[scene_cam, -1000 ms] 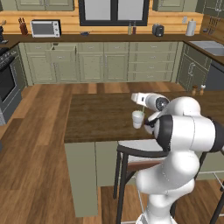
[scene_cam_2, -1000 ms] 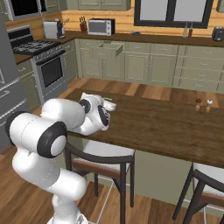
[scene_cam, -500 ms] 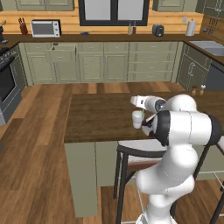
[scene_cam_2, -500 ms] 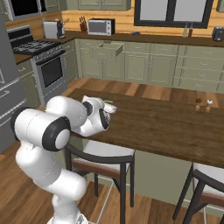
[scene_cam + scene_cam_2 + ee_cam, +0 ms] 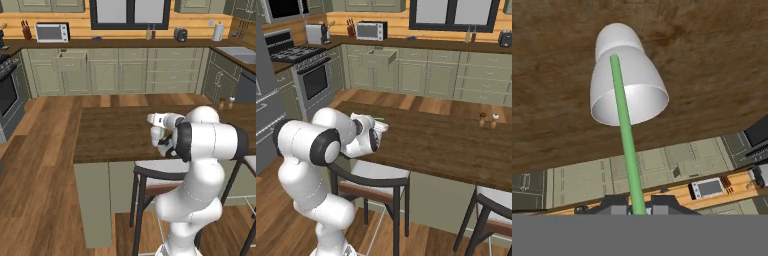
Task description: Take a straw from the drawer in front and place it inside the glass cup on the dining counter.
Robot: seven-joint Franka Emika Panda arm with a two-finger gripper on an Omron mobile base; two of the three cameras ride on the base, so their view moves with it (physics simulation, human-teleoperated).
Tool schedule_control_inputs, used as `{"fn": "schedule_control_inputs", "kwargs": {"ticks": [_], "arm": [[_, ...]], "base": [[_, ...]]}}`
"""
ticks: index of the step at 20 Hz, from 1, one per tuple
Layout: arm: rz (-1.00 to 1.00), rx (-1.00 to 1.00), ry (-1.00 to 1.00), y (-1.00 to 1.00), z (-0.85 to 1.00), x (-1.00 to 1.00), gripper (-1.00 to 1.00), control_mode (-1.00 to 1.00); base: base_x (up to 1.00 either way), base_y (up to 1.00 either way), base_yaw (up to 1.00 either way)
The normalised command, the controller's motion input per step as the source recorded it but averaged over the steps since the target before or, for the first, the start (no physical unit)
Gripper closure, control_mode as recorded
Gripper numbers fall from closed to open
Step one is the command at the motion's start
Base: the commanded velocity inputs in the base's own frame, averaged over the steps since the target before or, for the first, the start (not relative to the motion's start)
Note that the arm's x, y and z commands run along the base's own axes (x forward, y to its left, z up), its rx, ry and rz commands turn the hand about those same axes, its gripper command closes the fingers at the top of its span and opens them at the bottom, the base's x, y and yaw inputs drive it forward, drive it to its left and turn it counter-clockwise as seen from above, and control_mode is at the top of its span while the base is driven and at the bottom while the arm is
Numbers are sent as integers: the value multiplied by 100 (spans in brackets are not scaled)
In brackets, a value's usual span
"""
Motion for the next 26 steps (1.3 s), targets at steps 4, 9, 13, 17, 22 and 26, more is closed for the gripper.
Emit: {"fn": "schedule_control_inputs", "kwargs": {"ticks": [4, 9, 13, 17, 22, 26], "arm": [[0, 0, 0, 5, -11, 15, 100, -100], [0, 0, 0, 1, -5, 5, 100, -100], [0, 0, 0, -1, 37, -56, 100, -100], [0, 0, 0, -4, 67, -47, 100, -100], [0, 0, 6, -2, 79, 10, 100, -100], [0, 0, 10, 0, 59, 36, 100, -100]], "base": [[0, 0, 0], [0, 0, 0], [0, 0, 0], [0, 0, 0], [0, 0, 0], [0, 0, 0]]}}
